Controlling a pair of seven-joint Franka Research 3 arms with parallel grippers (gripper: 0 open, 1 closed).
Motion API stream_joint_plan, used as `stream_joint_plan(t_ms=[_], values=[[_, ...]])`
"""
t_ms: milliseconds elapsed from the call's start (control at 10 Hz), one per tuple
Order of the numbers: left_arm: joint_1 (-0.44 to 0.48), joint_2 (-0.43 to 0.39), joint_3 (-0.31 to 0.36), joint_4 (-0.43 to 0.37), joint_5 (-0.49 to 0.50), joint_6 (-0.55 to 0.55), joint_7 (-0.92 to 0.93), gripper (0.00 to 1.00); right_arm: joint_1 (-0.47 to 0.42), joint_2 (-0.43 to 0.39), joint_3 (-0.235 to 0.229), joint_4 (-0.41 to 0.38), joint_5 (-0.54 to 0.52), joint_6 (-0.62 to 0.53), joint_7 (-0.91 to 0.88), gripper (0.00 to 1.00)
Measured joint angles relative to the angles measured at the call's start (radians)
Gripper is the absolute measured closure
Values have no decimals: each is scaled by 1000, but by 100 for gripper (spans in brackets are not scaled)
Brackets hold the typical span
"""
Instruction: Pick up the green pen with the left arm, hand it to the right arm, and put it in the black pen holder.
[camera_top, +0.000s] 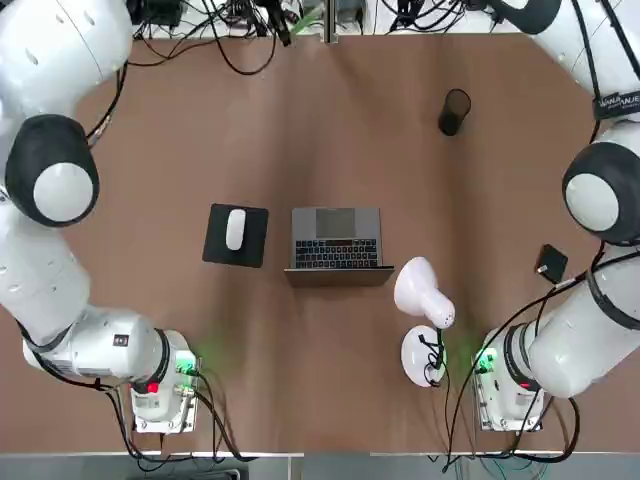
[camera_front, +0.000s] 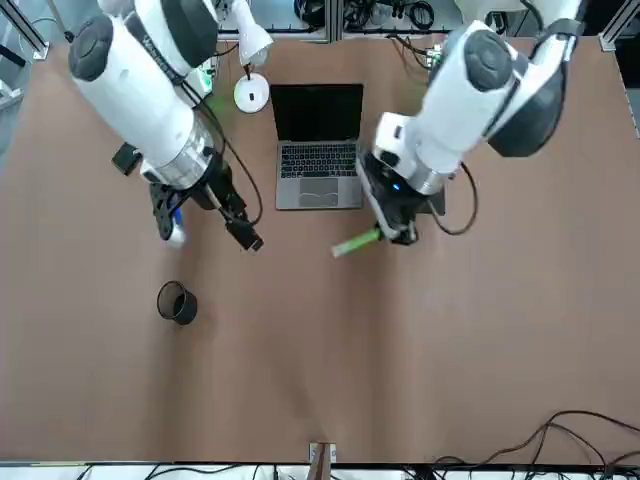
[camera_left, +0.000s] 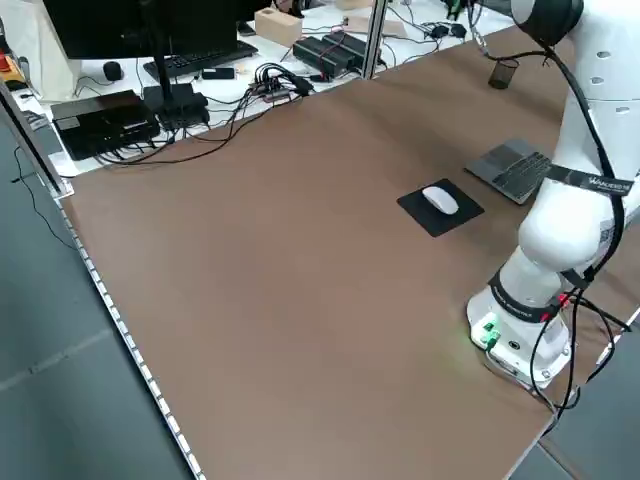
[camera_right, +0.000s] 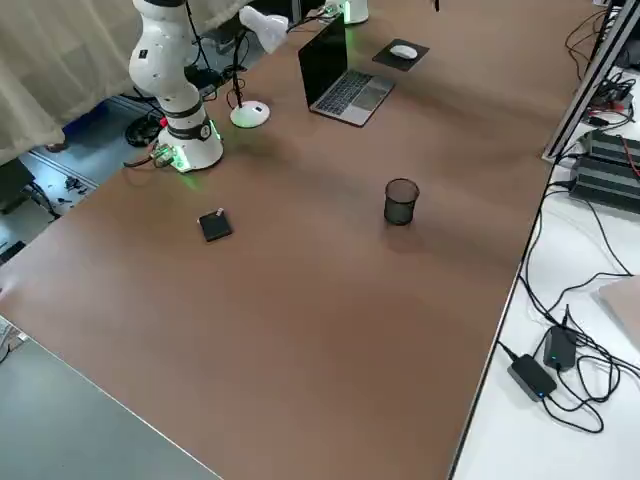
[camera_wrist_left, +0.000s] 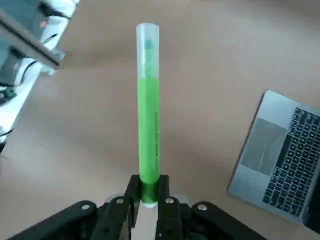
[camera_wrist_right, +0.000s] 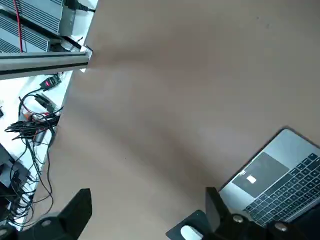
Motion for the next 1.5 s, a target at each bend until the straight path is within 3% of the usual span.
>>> stream_joint_plan(t_ms=[300, 600, 700, 1100, 1500], values=[[-105, 33, 3, 24, 75, 1, -43, 82, 58, 0, -1, 7, -38, 25, 76, 7], [-170, 65, 32, 66, 84, 1, -81, 82, 111, 20, -1, 7, -92, 73, 173, 14], [-191, 68, 53, 78, 84, 2, -86, 82, 121, 32, -1, 7, -99, 82, 190, 32], [-204, 69, 63, 112, 84, 2, -89, 82, 126, 59, -2, 7, -107, 87, 195, 39], [-204, 69, 64, 115, 84, 2, -90, 82, 128, 60, -2, 10, -110, 88, 206, 62]])
